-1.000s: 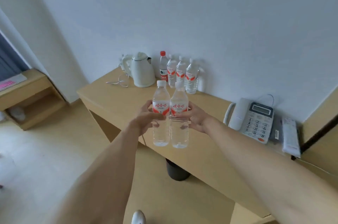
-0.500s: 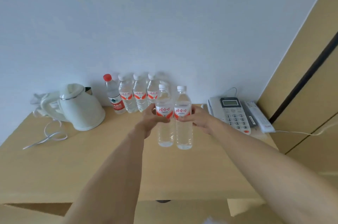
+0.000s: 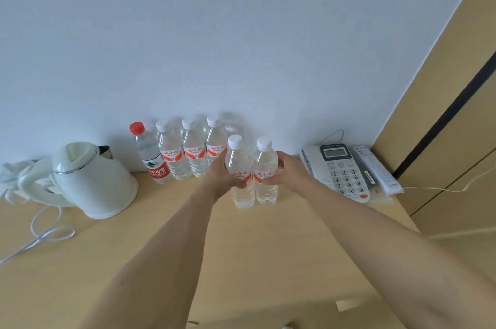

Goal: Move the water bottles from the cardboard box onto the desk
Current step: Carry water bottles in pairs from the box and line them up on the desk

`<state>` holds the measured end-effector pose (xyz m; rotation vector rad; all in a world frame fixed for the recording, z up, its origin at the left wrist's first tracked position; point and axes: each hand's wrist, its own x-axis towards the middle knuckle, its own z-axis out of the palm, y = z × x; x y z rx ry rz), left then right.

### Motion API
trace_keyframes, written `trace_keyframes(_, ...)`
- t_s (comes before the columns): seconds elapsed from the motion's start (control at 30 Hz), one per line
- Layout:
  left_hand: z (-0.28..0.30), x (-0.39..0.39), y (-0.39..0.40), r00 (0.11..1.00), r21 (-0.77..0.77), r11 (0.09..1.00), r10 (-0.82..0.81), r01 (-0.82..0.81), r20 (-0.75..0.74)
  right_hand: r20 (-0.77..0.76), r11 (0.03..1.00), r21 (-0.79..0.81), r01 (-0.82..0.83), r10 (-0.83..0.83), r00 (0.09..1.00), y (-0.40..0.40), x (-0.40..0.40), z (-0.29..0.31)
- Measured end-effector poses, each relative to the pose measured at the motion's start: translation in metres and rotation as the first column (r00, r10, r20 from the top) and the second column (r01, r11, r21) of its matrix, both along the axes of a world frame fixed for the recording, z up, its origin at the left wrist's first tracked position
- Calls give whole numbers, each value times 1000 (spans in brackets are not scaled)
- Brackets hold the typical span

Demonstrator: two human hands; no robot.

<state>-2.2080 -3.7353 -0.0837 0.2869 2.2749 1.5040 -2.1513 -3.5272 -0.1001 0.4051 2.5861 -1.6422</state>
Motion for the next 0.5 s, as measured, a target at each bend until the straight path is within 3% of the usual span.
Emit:
trace_keyframes(0.2,-3,-11,11,990,-47,993,99,-104,-99,-11,999,38,28,-28,1000,3,-25,4)
trace_keyframes(0.5,-23,-12,18,990,13,995,97,-97,-98,-13,999,36,12,-11,1000,17,-42,-11)
